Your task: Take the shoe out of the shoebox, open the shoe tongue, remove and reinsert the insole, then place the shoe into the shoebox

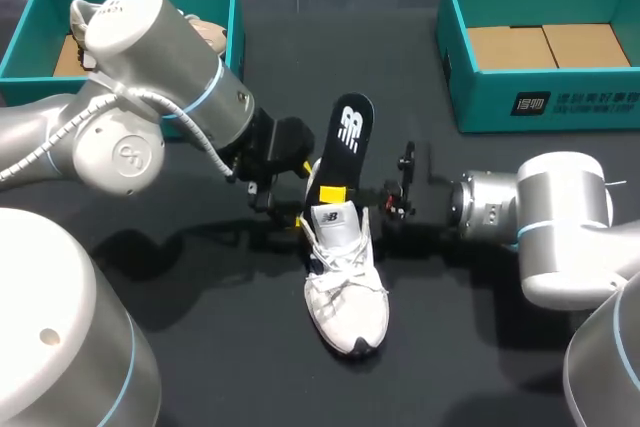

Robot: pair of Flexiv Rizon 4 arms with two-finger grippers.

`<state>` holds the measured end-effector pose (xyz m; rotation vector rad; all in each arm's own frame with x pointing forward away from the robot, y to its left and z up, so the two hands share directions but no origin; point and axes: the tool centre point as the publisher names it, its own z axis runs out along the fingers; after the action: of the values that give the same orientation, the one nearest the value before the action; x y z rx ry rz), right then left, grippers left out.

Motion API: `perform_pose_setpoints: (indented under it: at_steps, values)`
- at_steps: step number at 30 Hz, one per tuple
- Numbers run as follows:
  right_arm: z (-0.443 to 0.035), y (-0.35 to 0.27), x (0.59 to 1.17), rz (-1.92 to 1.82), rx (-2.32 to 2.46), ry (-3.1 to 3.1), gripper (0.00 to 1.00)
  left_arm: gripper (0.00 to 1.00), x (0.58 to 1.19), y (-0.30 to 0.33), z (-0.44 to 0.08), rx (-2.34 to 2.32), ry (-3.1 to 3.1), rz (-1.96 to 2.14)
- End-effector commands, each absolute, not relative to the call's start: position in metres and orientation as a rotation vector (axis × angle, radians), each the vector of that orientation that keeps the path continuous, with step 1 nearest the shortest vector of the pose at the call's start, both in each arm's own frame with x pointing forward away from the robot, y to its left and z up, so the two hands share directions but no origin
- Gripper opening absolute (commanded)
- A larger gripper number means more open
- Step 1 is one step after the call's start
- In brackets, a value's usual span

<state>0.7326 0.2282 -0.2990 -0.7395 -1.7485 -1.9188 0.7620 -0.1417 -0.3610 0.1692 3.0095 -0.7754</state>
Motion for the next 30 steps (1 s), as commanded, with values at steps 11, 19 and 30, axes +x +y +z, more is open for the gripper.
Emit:
perform_pose_setpoints:
  at_steps: [11, 19, 30]
  values:
    - [-0.302, 0.225, 0.749, -1.868, -0.736, -1.719, 0.00, 1.00, 0.761, -0.143, -0.361, 0.171, 3.009, -0.777]
    - [-0.324, 0.225, 0.748, -1.768, -0.798, -1.672, 0.00, 1.00, 0.761, -0.143, -0.361, 0.171, 3.009, -0.777]
    - [-0.337, 0.222, 0.722, -1.721, -0.888, -1.628, 0.00, 1.00, 0.761, -0.143, -0.361, 0.171, 3.009, -0.777]
